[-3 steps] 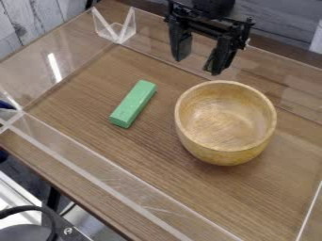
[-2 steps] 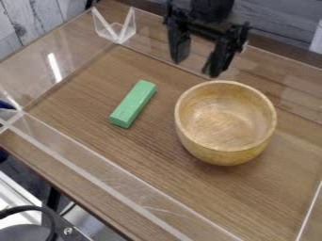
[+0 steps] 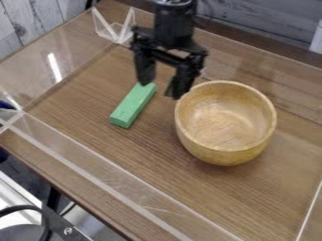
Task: Put the green block in the brown bowl
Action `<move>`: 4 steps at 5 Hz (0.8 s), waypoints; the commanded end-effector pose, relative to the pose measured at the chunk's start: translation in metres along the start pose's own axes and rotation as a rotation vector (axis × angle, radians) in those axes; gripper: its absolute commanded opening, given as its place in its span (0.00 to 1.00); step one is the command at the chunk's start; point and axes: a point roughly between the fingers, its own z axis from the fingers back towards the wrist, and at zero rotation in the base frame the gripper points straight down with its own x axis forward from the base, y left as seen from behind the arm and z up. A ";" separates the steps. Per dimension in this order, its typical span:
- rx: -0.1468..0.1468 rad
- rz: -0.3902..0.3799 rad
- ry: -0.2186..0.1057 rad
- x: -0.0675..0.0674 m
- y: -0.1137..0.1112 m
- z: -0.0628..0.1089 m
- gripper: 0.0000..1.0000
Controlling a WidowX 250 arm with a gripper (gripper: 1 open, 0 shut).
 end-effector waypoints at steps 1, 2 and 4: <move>0.016 0.004 -0.074 -0.002 0.017 0.007 1.00; 0.015 0.016 -0.077 0.001 0.026 -0.002 1.00; 0.023 0.019 -0.055 0.009 0.028 -0.019 1.00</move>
